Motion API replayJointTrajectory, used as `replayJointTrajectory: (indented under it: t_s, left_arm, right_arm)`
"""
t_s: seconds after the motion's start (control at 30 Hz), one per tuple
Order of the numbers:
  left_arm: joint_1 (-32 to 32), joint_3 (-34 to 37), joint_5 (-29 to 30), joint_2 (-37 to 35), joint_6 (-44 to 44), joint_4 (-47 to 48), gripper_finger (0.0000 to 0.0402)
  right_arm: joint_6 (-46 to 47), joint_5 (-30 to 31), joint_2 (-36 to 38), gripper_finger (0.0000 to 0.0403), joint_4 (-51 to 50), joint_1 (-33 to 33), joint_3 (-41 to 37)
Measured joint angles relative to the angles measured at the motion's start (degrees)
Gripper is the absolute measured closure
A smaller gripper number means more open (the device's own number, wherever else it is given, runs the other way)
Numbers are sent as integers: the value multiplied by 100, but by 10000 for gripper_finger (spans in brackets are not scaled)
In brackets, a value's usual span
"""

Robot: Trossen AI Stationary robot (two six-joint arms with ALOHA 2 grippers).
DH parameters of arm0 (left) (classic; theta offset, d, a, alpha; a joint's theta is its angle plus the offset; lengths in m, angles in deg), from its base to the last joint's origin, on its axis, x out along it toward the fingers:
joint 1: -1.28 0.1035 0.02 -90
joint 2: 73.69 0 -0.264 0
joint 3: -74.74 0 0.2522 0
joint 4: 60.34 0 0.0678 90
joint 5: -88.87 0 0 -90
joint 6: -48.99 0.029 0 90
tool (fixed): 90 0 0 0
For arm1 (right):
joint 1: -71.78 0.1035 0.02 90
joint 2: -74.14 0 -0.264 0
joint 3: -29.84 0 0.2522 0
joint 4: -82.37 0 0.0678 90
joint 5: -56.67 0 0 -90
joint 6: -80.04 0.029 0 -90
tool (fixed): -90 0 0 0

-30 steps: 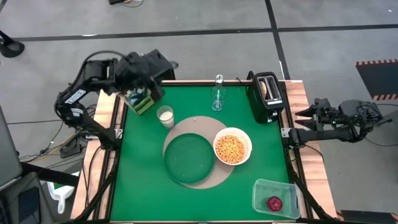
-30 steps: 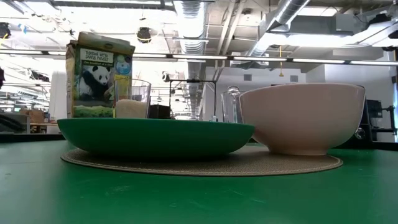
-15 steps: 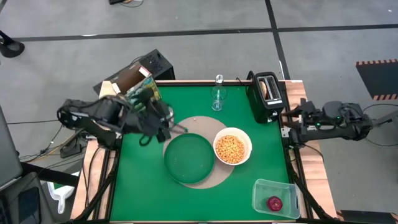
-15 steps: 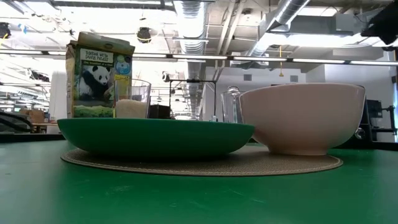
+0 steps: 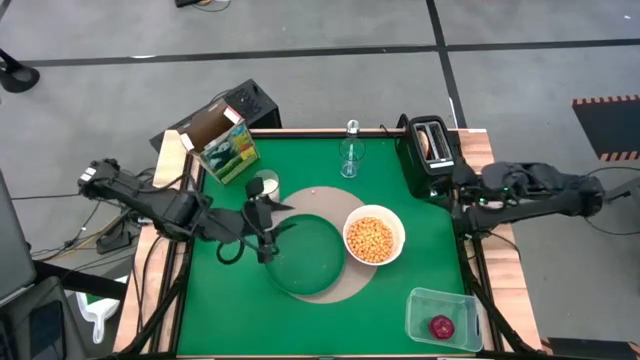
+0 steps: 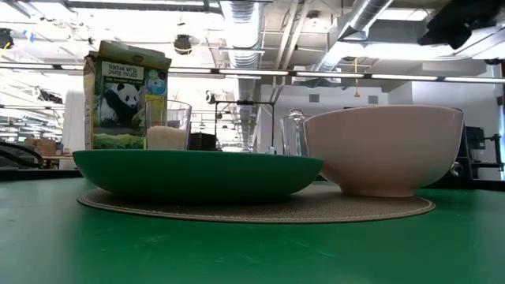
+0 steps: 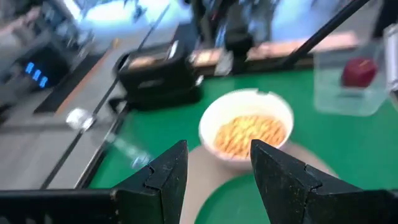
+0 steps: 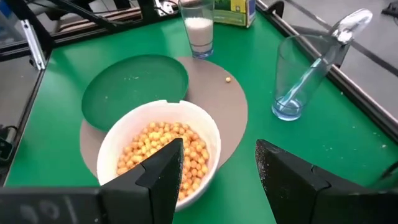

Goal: Arrange a breakfast setting
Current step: Put the toasted bagel the green plate

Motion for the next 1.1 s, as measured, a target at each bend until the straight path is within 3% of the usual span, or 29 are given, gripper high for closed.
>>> replayJointTrajectory:
  t_s: [0.17, 0.33, 0.57, 0.93, 1.1]
  left_arm:
    - [127, 1620, -483, -487, 1080, -2757, 239]
    - [467, 2214, -943, -553, 1756, -4310, 239]
    - [839, 2239, -1733, -377, 1830, -4316, 239]
    - [770, 2239, -1817, -363, 1467, -3648, 239]
    - [740, 2239, -1780, -363, 1343, -3631, 239]
  right_arm:
    - [343, 316, -670, 175, 112, -2, 249]
    - [702, 843, -1436, 175, 11, -194, 746]
    - [999, 918, -2457, 184, -913, -1279, 1774]
    - [310, 868, -3737, 225, -1819, -3601, 2644]
    - [-72, 353, -4285, 227, -1847, -4434, 2649]
